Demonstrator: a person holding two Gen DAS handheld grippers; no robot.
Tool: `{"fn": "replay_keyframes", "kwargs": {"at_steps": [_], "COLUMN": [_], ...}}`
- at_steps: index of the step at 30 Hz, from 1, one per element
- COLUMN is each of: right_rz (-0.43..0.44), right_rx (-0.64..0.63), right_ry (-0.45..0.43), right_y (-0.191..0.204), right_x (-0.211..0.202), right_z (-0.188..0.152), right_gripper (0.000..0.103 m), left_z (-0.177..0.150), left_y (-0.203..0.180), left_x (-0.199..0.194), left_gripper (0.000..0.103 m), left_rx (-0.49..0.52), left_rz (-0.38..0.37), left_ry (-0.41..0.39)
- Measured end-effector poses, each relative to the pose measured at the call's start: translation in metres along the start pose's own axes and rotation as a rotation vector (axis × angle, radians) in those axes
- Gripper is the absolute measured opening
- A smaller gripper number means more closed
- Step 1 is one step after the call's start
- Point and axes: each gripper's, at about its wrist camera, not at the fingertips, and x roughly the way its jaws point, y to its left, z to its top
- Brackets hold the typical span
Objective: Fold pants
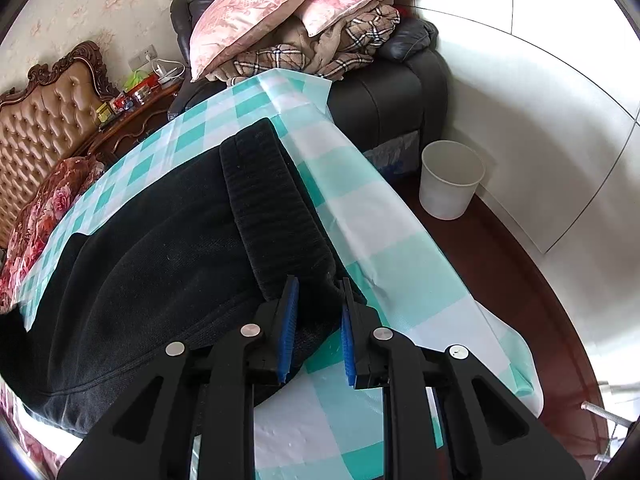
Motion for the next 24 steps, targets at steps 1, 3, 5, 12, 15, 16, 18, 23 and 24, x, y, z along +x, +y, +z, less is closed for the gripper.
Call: {"fn": "replay_keyframes", "kwargs": {"at_steps": [1,3,5,12,15,16,18,23,24], "right_rz": [0.000,0.001,0.003,-0.008,-0.027,-0.023,-0.007,0.042,0.068], "right_rx": [0.002,0.006,0.015,0.030,0.038,0.035,0.033,0.033,0.031], "right_ry": [0.001,0.007,0.015,0.027,0.024,0.026,0.024,-0.040,-0.057], "right_y": [0.000,0.000,-0.001,-0.002,-0.004,-0.005,-0.005,-0.003,-0.002], "right_x": [0.000,0.001,0.000,0.000,0.001,0.001,0.000,-0.034,-0.045], "right_z": [0.001,0.003,0.004,0.006,0.005,0.006,0.008,0.019,0.022], "right_gripper": [0.017,0.017,0.017,0.029,0.040,0.038,0.028,0.007,0.007], "left_z": [-0.007,-0.030,-0.049,-0.034,-0.025,-0.024,-0.021,-0.006,-0.005], "left_y": [0.032,0.078,0.102,0.102,0.103,0.106,0.107,0.114,0.108], "left_x": [0.008,0.023,0.026,0.010,0.013,0.014,0.021,-0.005,-0.019], "left_gripper": [0.009,0.015,0.020,0.058,0.057,0.056,0.021,0.005,0.005], "left_rx": [-0.084,-0.162,-0.213,-0.130,-0.136,-0.150,-0.176,-0.218,-0.204], "left_rz": [-0.030,-0.082,-0.106,-0.098,-0.102,-0.095,-0.088,-0.144,-0.147], "left_ry": [0.071,0.163,0.168,0.027,0.013,0.026,0.048,0.015,-0.004]}}
